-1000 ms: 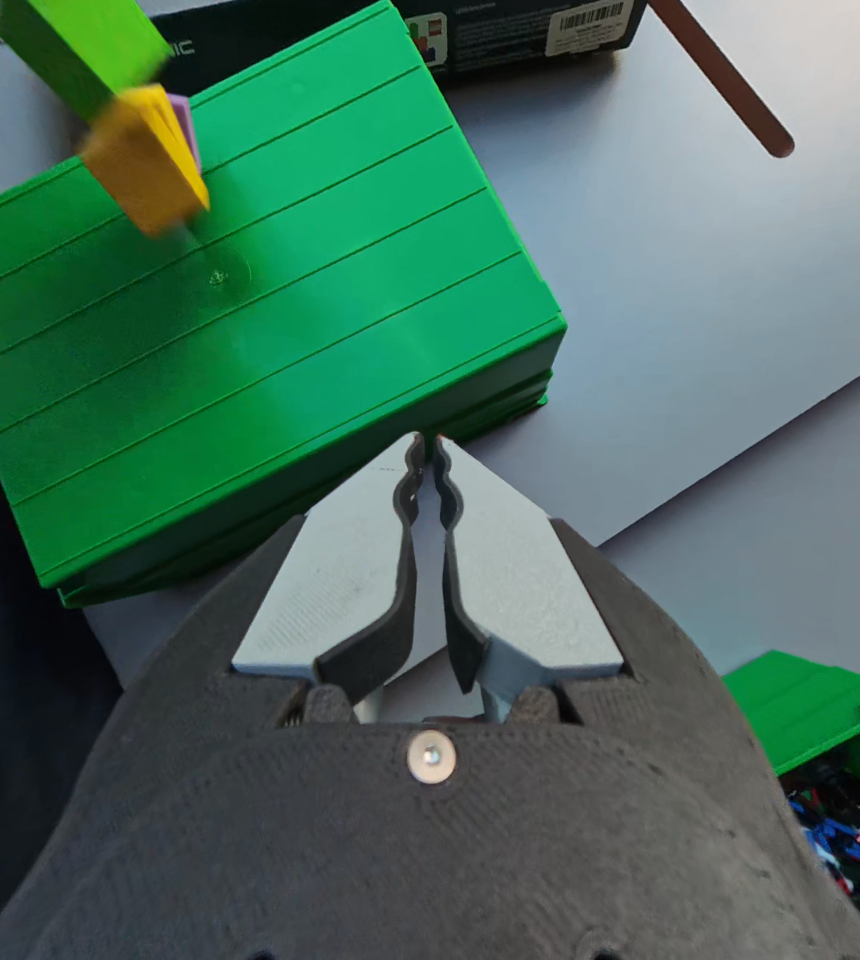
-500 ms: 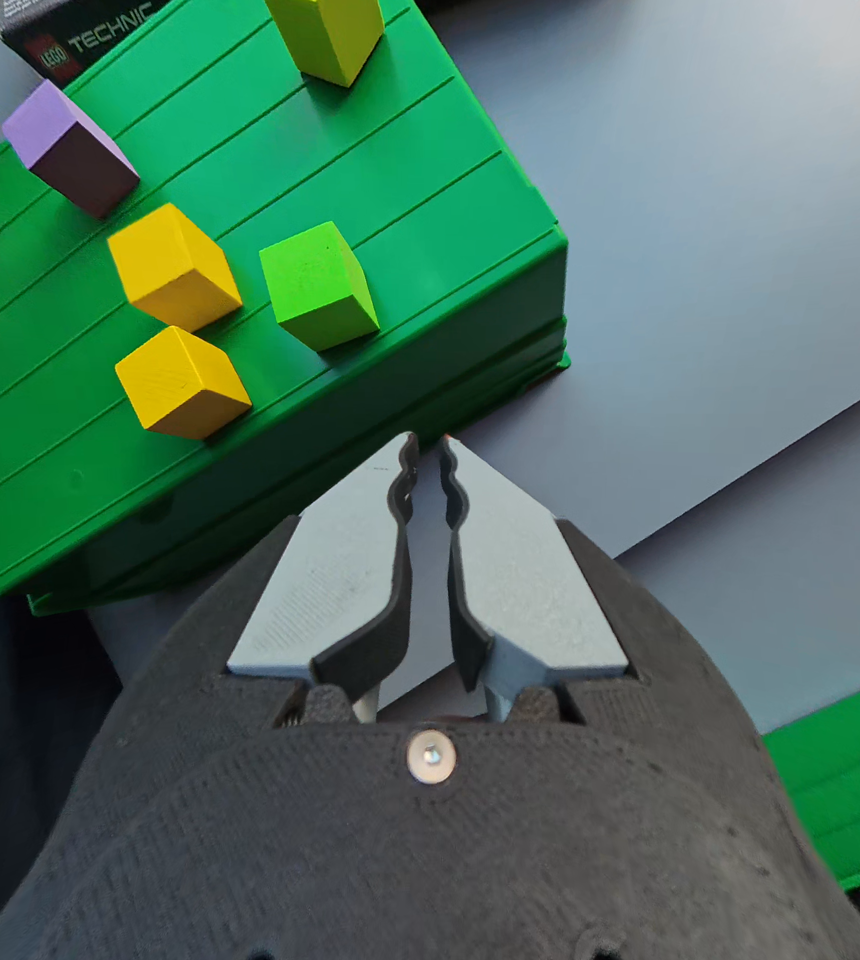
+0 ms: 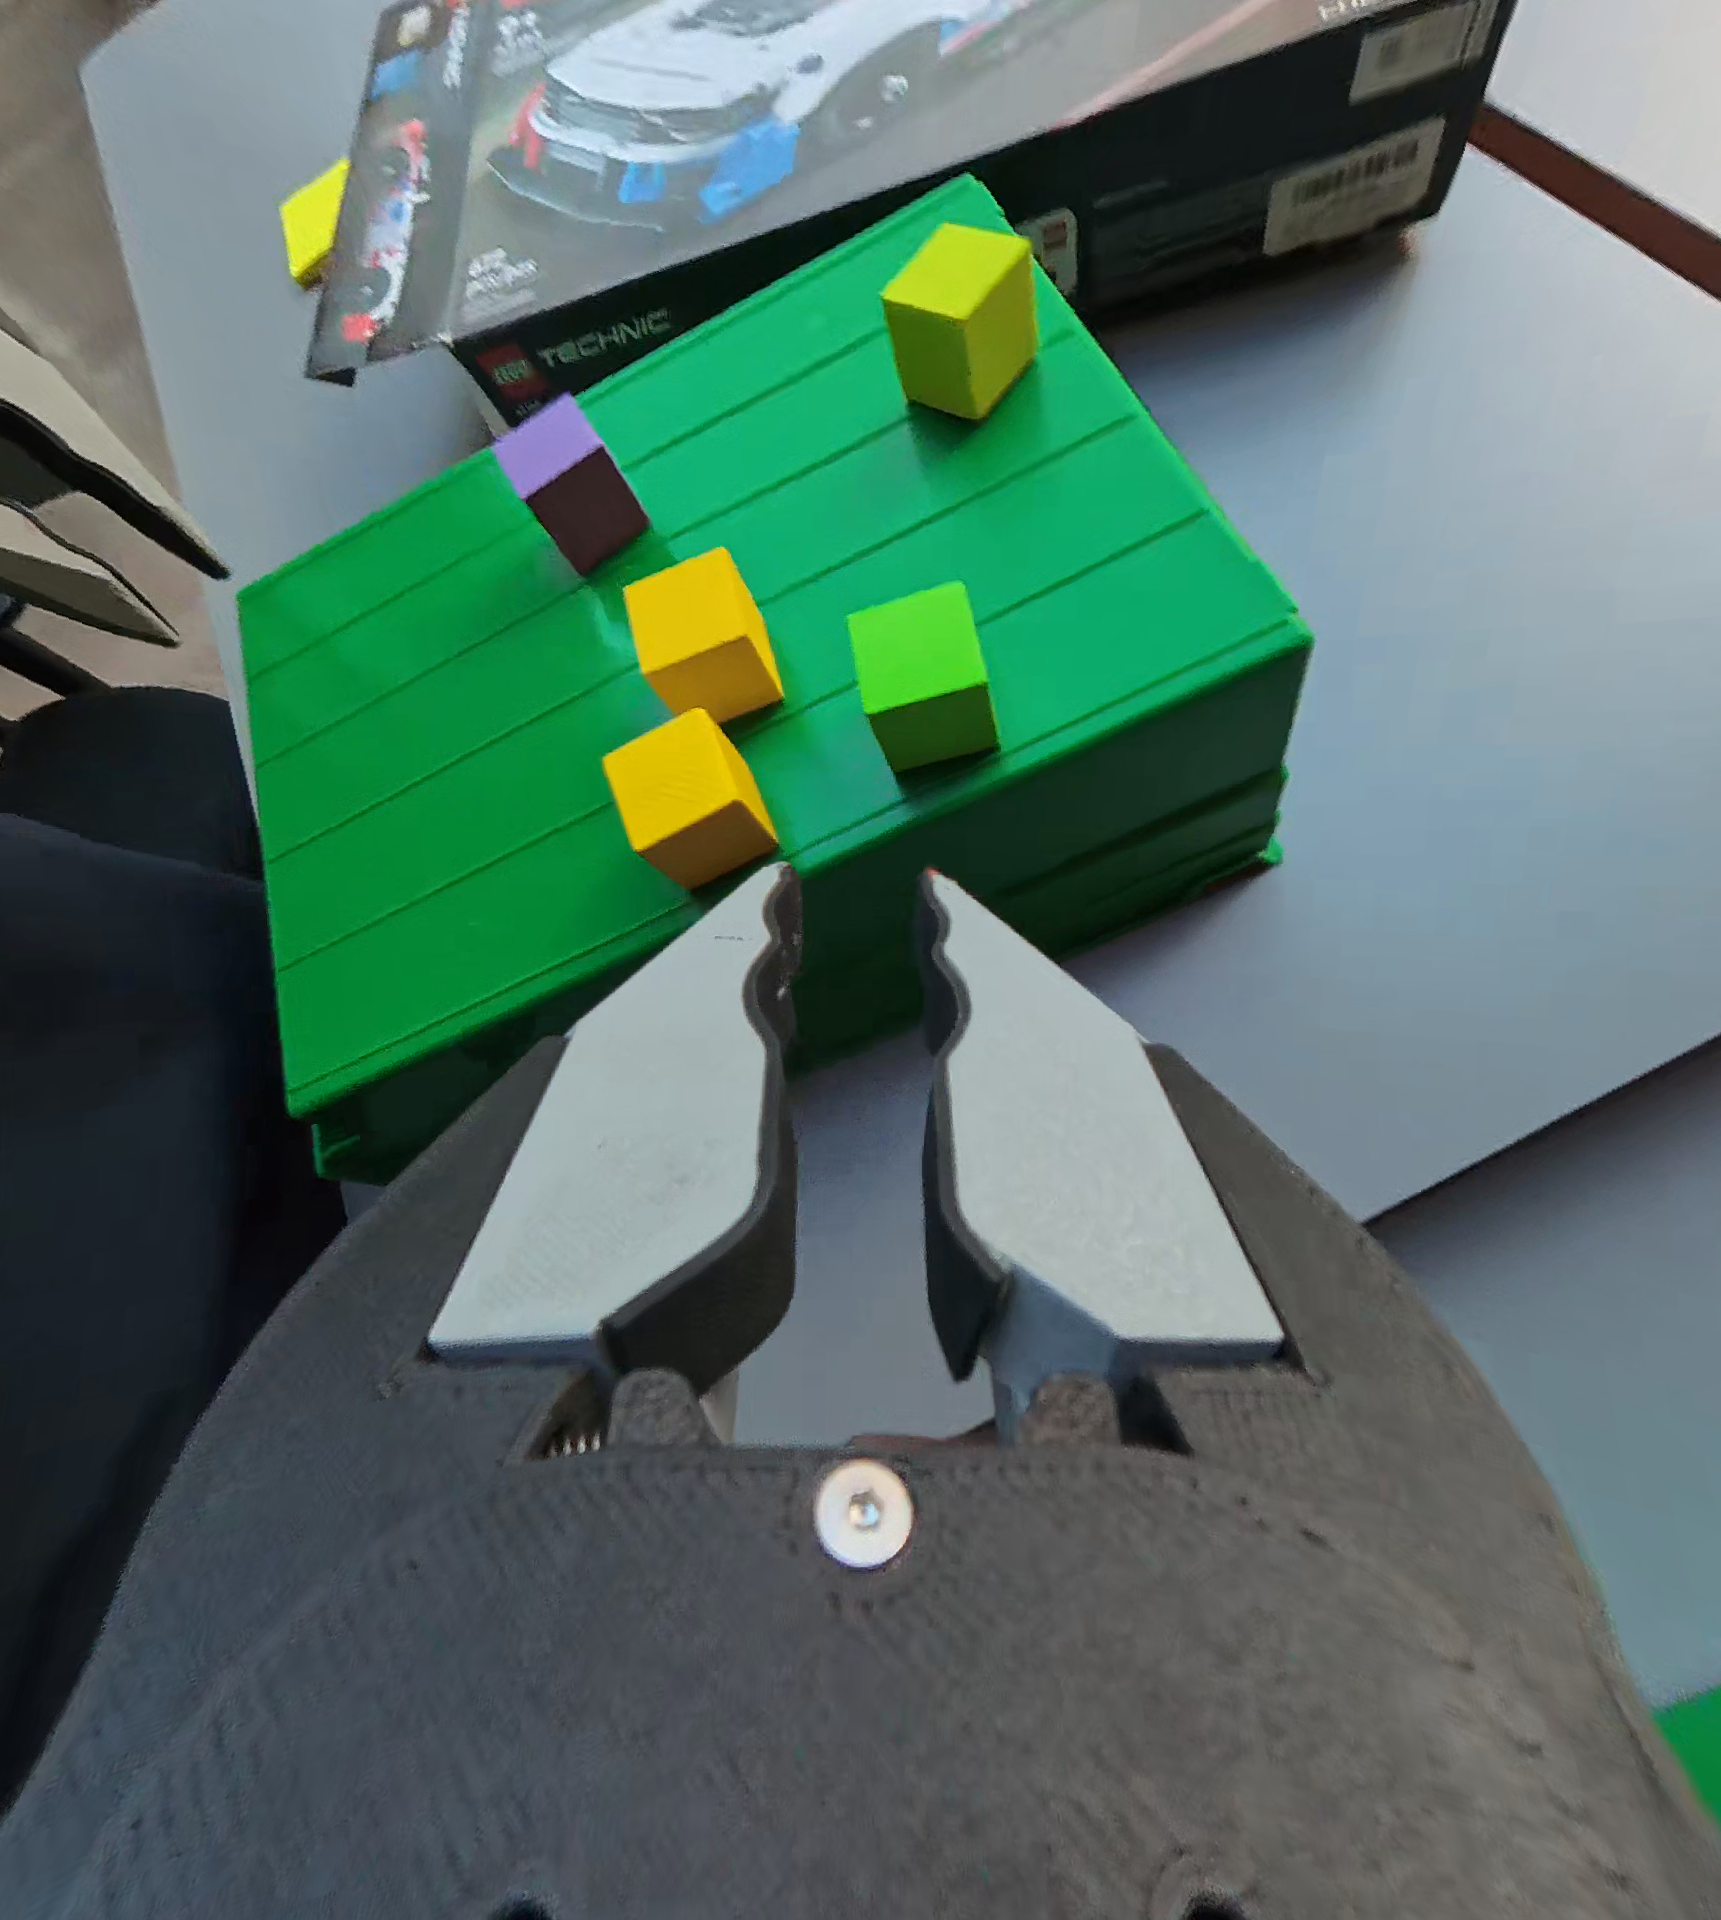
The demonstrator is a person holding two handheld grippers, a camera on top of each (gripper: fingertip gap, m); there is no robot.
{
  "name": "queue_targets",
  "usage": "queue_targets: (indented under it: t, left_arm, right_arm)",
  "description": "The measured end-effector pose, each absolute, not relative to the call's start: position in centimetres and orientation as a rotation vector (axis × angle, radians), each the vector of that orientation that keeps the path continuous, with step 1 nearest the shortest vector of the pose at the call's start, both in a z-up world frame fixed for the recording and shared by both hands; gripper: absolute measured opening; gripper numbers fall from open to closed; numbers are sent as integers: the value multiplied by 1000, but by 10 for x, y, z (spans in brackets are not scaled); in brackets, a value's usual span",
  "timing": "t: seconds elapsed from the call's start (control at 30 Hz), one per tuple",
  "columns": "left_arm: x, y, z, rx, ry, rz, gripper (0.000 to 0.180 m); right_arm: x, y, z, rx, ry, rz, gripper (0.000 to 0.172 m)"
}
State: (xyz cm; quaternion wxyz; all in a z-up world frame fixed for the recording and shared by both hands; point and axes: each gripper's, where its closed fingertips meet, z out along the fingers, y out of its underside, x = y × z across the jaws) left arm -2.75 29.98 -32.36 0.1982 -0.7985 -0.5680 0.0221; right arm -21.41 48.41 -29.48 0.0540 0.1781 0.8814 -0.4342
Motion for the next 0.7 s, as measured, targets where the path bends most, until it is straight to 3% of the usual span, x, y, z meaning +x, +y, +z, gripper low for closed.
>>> queue_targets:
  t: [0.3,0.33,0.47,0.7]
  left_arm:
    - [-12,291,-331,-2173,-1407,13,11]
    - [-13,288,-330,-2161,-1376,17,9]
    - [-5,272,-333,-2115,-1262,8,6]
    - [30,221,-350,-2086,-1147,-69,8]
  right_arm:
    - [-207,475,-259,621,2894,-1528,38]
    - [-202,469,-252,619,2885,-1540,37]
    - [-188,447,-226,701,2961,-1498,3]
    - [-155,401,-200,934,3030,-1417,0]
